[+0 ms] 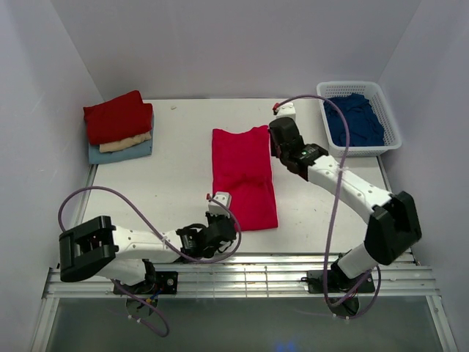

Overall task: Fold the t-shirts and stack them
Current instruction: Fold the tshirt

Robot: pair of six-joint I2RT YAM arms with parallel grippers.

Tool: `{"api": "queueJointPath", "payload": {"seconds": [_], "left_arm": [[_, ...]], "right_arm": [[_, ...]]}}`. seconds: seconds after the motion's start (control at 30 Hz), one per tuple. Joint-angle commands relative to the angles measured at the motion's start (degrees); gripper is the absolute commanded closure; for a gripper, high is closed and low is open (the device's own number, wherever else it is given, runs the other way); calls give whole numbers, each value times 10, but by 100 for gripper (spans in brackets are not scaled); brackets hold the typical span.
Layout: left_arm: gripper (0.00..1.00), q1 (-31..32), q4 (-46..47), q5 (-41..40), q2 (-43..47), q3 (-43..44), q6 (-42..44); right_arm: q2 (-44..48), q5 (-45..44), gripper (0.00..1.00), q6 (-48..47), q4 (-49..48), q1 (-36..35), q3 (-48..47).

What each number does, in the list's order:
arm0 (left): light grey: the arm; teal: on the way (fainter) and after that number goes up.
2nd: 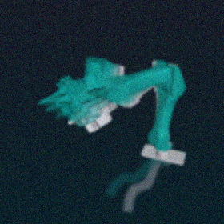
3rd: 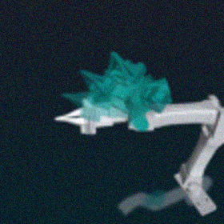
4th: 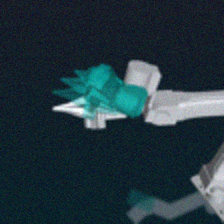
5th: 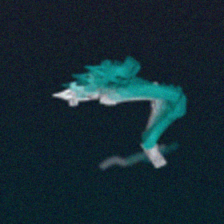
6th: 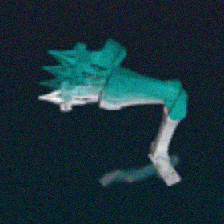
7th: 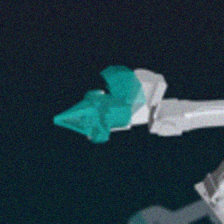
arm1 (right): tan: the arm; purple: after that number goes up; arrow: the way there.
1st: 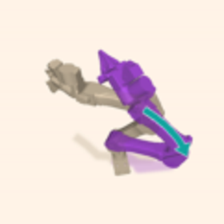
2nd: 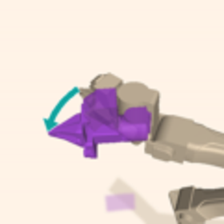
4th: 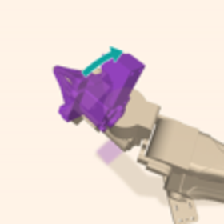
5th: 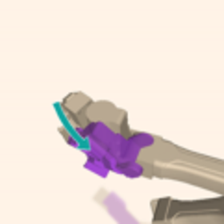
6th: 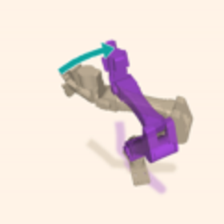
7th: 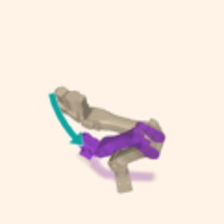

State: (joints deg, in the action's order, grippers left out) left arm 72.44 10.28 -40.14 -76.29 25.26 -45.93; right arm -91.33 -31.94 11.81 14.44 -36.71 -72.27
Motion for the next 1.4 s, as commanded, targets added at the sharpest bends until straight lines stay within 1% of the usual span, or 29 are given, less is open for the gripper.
{"api": "queueJointPath", "payload": {"seconds": [0.0, 0.03, 0.07, 0.1, 0.13, 0.17, 0.2, 0.23, 0.27, 0.3, 0.33, 0.37, 0.4, 0.43, 0.5, 0.57, 0.67, 0.83, 0.87, 0.97, 1.03, 1.07, 1.1, 1.23, 1.27, 1.37], "left_arm": [[88, 5, -91, -81, 49, 72, 40], [81, 5, -104, -94, 56, 85, 44], [71, 6, -146, -122, 68, 109, 44], [52, 6, -167, -135, 71, 122, 39], [44, 6, -192, -147, 73, 133, 31], [36, 6, -249, -171, 67, 145, 20], [30, 6, -287, -179, 60, 168, -23], [20, 5, -328, -184, 50, 181, -50], [17, 4, -365, -183, 39, 192, -77], [15, 2, -432, -167, 15, 211, -127], [13, 1, -459, -156, 4, 216, -148], [6, 0, -477, -143, -5, 216, -158], [5, 1, -478, -130, -14, 212, -165], [5, 0, -478, -107, -14, 199, -181], [5, 0, -476, -89, -6, 178, -199], [4, 1, -466, -62, 20, 147, -210], [4, 1, -423, -21, 75, 96, -205], [3, -1, -332, 6, 165, 17, -179], [3, -3, -302, 18, 190, -5, -174], [3, -5, -247, 30, 227, -38, -151], [3, -7, -225, 37, 238, -67, -142], [3, -9, -196, 39, 244, -78, -140], [3, -10, -182, 44, 252, -99, -133], [4, -23, -117, 49, 258, -143, -115], [4, -32, -85, 52, 258, -151, -107], [5, -59, -38, 60, 258, -176, -85]], "right_arm": [[76, 31, 64, 12, 35, 1, 61], [90, 49, 59, 17, 38, 1, 79], [101, 92, 52, 26, 38, 0, 118], [123, 112, 49, 33, 35, -3, 139], [134, 131, 46, 39, 29, -5, 161], [145, 164, 40, 45, 19, -7, 185], [163, 182, 37, 58, 13, -10, 227], [171, 200, 31, 65, 1, -12, 245], [180, 223, 27, 72, -5, -15, 264], [194, 231, 25, 85, -11, -19, 280], [200, 239, 24, 90, -19, -27, 306], [206, 243, 24, 95, -24, -31, 317], [214, 246, 22, 99, -27, -35, 326], [218, 251, 21, 105, -27, -39, 338], [228, 254, 20, 109, -25, -44, 346], [236, 254, 20, 119, -26, -50, 361], [254, 257, 19, 134, -31, -56, 383], [269, 251, 19, 152, -35, -63, 407], [270, 243, 19, 154, -33, -64, 409], [274, 240, 19, 165, -37, -71, 423], [272, 240, 19, 172, -45, -72, 434], [270, 241, 19, 174, -49, -73, 437], [266, 241, 19, 178, -54, -74, 441], [256, 244, 19, 188, -73, -77, 455], [252, 244, 19, 189, -79, -78, 456], [244, 244, 20, 193, -89, -79, 458]]}}
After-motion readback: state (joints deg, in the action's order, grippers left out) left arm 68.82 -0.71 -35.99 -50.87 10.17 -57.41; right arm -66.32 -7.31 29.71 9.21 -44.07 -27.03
